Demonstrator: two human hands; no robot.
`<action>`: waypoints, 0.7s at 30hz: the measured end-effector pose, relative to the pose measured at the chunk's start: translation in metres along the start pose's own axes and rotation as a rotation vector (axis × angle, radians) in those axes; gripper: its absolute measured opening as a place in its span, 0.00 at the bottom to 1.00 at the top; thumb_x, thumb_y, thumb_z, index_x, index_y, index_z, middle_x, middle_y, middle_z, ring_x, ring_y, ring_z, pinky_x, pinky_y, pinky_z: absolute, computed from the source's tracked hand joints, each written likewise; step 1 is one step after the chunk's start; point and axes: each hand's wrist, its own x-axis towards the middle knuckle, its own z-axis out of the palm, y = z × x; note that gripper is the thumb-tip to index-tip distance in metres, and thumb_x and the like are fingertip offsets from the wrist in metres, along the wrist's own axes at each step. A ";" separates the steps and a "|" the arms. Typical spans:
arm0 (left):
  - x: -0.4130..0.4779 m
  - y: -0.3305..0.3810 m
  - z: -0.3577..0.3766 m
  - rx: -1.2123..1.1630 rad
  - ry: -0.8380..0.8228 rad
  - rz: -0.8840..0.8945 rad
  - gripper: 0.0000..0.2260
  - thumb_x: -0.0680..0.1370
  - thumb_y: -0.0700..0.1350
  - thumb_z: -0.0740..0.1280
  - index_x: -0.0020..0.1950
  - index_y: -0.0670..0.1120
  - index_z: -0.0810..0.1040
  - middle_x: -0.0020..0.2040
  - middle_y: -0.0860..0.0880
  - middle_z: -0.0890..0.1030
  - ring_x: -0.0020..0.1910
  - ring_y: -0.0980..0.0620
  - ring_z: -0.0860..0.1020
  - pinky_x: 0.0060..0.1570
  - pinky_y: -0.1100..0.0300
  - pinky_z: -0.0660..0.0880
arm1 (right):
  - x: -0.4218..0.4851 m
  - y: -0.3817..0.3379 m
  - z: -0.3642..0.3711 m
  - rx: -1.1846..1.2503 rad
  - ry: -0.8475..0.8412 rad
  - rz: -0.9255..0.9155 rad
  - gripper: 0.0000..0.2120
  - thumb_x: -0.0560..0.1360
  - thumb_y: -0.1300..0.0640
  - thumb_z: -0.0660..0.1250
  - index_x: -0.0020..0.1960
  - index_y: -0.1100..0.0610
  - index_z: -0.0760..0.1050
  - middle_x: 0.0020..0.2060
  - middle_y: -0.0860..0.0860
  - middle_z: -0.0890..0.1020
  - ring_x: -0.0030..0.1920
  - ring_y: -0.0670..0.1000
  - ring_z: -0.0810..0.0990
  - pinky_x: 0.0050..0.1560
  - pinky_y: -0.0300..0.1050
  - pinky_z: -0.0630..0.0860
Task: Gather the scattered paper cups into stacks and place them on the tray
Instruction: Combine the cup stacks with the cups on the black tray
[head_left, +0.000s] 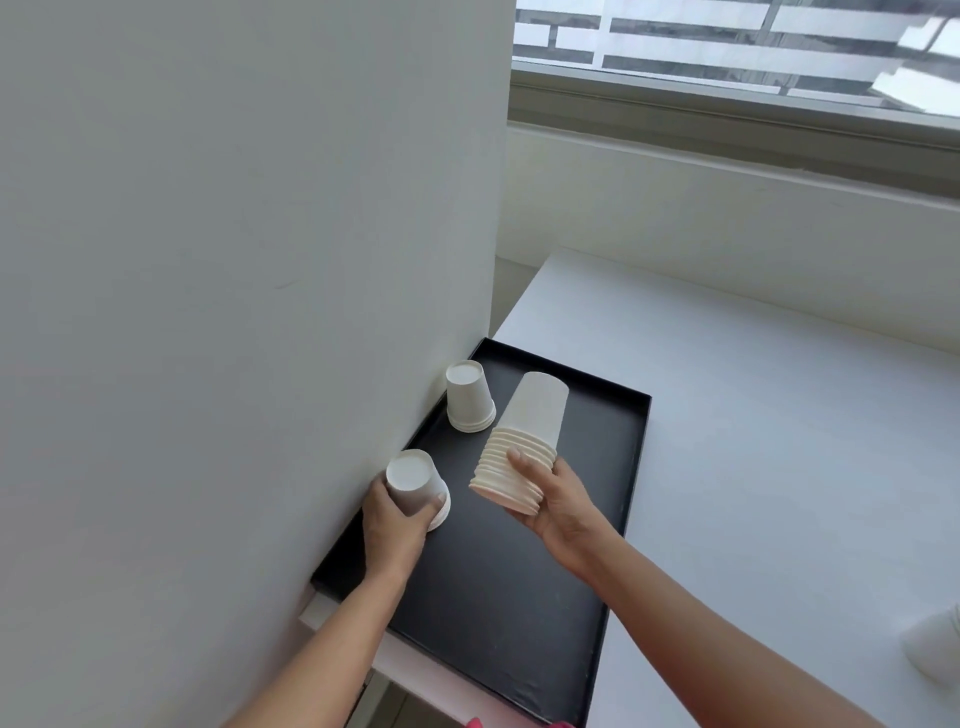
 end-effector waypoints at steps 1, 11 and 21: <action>0.000 0.000 0.001 0.005 -0.018 0.004 0.30 0.66 0.41 0.76 0.65 0.41 0.69 0.63 0.43 0.74 0.63 0.43 0.72 0.65 0.49 0.68 | 0.003 0.002 0.001 -0.028 0.040 -0.033 0.31 0.62 0.54 0.74 0.63 0.57 0.68 0.53 0.53 0.81 0.49 0.51 0.82 0.44 0.44 0.78; -0.007 0.004 0.009 0.068 -0.229 0.078 0.29 0.67 0.42 0.74 0.66 0.45 0.68 0.61 0.47 0.74 0.61 0.49 0.73 0.58 0.59 0.69 | 0.020 0.009 0.023 -0.345 0.157 -0.371 0.40 0.59 0.55 0.80 0.65 0.48 0.62 0.54 0.46 0.78 0.55 0.47 0.80 0.55 0.45 0.77; -0.005 0.008 0.004 0.095 -0.275 0.104 0.27 0.68 0.45 0.73 0.65 0.46 0.69 0.59 0.47 0.76 0.59 0.48 0.75 0.52 0.61 0.69 | 0.033 0.022 0.043 -0.453 0.059 -0.408 0.45 0.55 0.52 0.78 0.67 0.46 0.60 0.57 0.44 0.76 0.58 0.46 0.77 0.61 0.49 0.75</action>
